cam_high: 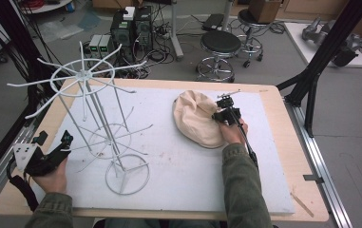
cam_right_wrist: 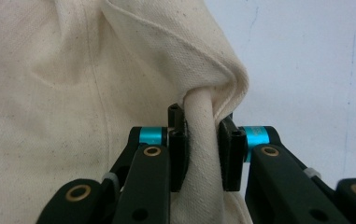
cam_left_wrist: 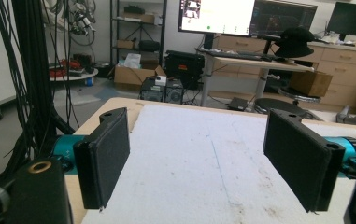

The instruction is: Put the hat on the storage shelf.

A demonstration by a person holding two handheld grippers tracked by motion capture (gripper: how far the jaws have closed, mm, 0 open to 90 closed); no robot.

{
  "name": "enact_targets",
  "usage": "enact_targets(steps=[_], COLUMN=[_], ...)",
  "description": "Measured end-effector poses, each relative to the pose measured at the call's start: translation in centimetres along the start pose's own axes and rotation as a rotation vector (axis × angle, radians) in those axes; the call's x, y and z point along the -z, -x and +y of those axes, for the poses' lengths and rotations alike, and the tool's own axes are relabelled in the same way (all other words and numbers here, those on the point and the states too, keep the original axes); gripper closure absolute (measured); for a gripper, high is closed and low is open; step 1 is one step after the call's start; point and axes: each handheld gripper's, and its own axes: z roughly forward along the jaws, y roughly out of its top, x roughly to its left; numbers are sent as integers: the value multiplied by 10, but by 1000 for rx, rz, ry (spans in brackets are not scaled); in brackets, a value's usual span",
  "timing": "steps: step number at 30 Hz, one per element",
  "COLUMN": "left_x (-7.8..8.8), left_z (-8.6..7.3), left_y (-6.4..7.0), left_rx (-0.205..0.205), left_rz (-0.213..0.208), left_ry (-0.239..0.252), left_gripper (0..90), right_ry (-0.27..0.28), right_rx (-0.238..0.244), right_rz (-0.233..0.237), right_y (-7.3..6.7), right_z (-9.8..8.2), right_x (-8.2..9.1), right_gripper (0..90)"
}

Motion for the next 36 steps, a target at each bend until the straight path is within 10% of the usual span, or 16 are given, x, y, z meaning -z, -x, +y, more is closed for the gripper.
enact_targets(steps=[13,36], left_x=[0,1], left_z=[0,1], left_y=[0,1], left_rx=[0,9], left_rz=[-1,-6], left_ry=[1,4], left_gripper=[232,233], right_ry=[50,352], right_rx=[-4,-5], right_rz=[17,56], right_y=[-2,-9], right_z=[-1,4], right_x=[6,77], right_gripper=[779,772])
